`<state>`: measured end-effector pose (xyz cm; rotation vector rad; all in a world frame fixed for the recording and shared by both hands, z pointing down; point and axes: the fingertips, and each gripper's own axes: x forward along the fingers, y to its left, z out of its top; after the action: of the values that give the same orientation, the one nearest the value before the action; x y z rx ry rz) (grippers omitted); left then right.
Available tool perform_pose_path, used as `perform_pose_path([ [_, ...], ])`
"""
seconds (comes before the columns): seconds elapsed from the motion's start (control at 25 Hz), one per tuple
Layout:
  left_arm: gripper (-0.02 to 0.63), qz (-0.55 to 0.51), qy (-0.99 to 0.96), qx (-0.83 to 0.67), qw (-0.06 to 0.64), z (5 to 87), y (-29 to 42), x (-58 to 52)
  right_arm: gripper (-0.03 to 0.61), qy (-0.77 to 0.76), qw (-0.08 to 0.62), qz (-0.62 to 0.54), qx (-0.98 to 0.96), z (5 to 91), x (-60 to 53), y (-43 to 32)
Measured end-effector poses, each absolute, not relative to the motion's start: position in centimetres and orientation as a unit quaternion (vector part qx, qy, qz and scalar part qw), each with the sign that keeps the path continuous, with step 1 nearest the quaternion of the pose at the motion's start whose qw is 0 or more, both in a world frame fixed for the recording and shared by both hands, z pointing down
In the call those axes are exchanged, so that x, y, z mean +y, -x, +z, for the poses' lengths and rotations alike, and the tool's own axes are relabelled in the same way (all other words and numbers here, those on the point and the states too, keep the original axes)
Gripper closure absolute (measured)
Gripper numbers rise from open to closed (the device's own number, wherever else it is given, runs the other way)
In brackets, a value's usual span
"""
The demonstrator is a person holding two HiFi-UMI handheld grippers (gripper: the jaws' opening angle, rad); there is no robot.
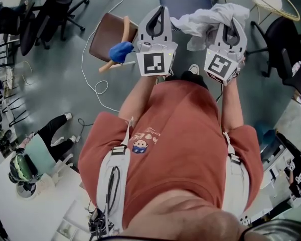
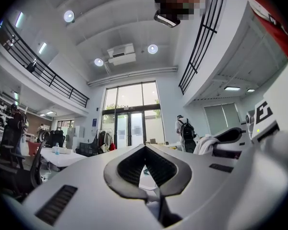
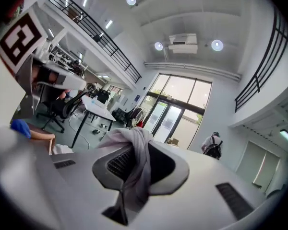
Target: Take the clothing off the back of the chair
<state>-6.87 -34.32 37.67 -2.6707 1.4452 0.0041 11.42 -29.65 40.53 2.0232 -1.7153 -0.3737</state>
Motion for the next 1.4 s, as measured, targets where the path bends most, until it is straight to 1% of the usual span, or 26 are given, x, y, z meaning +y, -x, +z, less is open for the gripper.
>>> perform_pose_path([
  [0.24, 0.600, 0.026, 0.874, 0.481, 0.072, 34.5, 7.1, -34.0, 0.500, -0.745, 0.160, -0.128, -0.635, 34.4, -29.0, -11.7],
  [0.44, 0.600, 0.061, 0.871, 0.480, 0.085, 31.0, 7.4, -34.4, 0.500, -0.737, 0.061, -0.134, -0.659, 28.9, -29.6, -12.1],
  [0.6, 0.600, 0.107, 0.868, 0.480, 0.073, 27.3, 7.2, -34.9, 0.500, -0.725, -0.023, -0.110, -0.679, 24.7, -30.4, -12.7],
  [0.76, 0.600, 0.117, 0.867, 0.476, 0.094, 23.2, 6.5, -34.0, 0.500, -0.712, -0.073, -0.114, -0.688, 19.2, -29.4, -13.6],
  [1.04, 0.600, 0.084, 0.866, 0.470, 0.150, 19.6, 7.6, -33.8, 0.500, -0.704, -0.111, -0.131, -0.689, 13.3, -28.9, -12.8],
  [1.2, 0.600, 0.063, 0.854, 0.496, 0.146, 18.7, 8.6, -33.9, 0.499, -0.706, -0.111, -0.131, -0.687, 12.7, -28.6, -12.9],
  [1.4, 0.600, 0.066, 0.851, 0.501, 0.143, 17.7, 9.1, -33.9, 0.499, -0.709, -0.105, -0.115, -0.687, 13.6, -29.2, -13.1],
])
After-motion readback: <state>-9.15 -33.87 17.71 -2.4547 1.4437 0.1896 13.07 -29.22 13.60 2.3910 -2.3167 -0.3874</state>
